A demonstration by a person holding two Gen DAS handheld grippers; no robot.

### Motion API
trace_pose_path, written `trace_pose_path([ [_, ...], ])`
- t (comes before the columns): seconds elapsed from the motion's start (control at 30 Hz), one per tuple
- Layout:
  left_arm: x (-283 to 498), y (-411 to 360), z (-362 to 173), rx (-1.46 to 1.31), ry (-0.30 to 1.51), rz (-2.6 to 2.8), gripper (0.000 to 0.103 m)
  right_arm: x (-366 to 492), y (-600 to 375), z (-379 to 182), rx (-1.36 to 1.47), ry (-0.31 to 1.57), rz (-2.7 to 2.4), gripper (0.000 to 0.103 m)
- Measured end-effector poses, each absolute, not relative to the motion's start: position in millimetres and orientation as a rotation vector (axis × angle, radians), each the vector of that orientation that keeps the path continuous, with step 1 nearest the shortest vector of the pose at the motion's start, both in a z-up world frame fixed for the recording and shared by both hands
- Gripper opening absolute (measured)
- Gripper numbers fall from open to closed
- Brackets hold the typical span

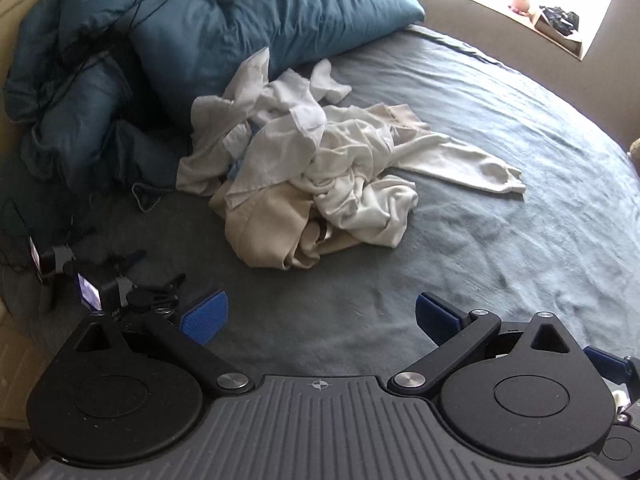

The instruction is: Fold clothes

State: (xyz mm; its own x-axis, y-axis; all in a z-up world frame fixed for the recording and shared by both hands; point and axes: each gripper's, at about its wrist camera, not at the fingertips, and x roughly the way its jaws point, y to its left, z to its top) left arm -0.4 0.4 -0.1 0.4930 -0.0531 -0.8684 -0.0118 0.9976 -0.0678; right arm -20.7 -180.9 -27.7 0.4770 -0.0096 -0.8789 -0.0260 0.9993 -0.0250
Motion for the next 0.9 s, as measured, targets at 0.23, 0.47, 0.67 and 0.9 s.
trace_pose_path([
  [0.23,-6,6,-2,-0.054,1.053,-0.024,0.101,-29,-178,-28,-0.057,1.071,-0.015,0.097],
  [0.47,-13,5,-1,-0.032,1.067,-0.040,0.102,-32,-177,-31,-0.023,1.086,-0.024,0.097],
  [0.67,-14,5,-3,-0.022,1.088,-0.038,0.102,-35,-173,-33,-0.023,1.090,-0.027,0.097],
  [0.9,-14,4,-6,-0.001,1.097,-0.036,0.102,-32,-170,-34,-0.013,1.094,-0.033,0.097],
])
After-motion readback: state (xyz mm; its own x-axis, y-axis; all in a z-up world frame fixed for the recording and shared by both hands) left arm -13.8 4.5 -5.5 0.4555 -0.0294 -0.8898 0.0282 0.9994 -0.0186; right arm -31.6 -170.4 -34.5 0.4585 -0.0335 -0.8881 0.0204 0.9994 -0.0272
